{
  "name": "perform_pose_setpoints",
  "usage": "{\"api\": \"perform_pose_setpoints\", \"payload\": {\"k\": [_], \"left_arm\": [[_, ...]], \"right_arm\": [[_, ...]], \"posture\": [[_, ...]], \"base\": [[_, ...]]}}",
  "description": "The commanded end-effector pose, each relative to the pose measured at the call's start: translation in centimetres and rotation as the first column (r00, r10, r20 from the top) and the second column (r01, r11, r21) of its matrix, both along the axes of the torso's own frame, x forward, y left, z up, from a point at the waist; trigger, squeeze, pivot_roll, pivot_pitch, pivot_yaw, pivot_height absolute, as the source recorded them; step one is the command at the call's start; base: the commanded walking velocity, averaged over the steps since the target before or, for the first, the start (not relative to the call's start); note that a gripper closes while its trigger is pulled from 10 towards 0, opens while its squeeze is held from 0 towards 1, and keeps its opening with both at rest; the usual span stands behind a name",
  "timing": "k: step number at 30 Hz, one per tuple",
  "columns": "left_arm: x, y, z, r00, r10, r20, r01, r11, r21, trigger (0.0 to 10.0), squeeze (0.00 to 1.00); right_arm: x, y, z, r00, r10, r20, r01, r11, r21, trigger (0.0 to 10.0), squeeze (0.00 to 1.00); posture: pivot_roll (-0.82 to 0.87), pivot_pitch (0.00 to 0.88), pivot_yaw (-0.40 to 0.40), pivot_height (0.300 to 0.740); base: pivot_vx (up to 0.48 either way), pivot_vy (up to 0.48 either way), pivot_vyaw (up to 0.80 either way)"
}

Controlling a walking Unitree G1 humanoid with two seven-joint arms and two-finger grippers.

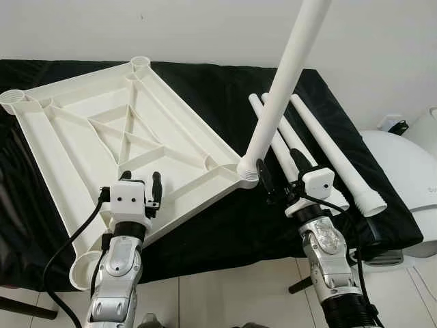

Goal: Building children table

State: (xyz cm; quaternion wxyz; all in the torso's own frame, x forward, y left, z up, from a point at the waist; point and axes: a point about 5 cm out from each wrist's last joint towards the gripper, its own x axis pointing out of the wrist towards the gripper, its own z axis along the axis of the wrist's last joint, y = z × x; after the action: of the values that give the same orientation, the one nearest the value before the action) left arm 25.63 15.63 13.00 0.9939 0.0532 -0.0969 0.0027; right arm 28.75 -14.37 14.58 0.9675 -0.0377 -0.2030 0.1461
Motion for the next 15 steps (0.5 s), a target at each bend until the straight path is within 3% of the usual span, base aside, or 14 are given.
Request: {"api": "perform_pose_setpoints", "payload": {"k": [1, 15], "left_arm": [[-0.25, -0.12, -1.13, 0.998, -0.019, -0.061, 0.019, 1.0, -0.001, 10.0, 0.0], [-0.4, -0.05, -1.01, 0.998, -0.012, -0.057, 0.012, 1.0, -0.008, 10.0, 0.0]], "right_arm": [[0.03, 0.06, -0.14, 1.0, 0.004, -0.005, -0.004, 1.0, 0.005, 10.0, 0.0], [-0.05, 0.04, -0.21, 1.0, 0.004, -0.011, -0.004, 1.0, 0.007, 10.0, 0.0]], "posture": [[0.08, 0.065, -0.082, 0.74], [0.08, 0.077, -0.087, 0.74]], "base": [[0.0, 0.0, 0.0], [0.0, 0.0, 0.0]]}}
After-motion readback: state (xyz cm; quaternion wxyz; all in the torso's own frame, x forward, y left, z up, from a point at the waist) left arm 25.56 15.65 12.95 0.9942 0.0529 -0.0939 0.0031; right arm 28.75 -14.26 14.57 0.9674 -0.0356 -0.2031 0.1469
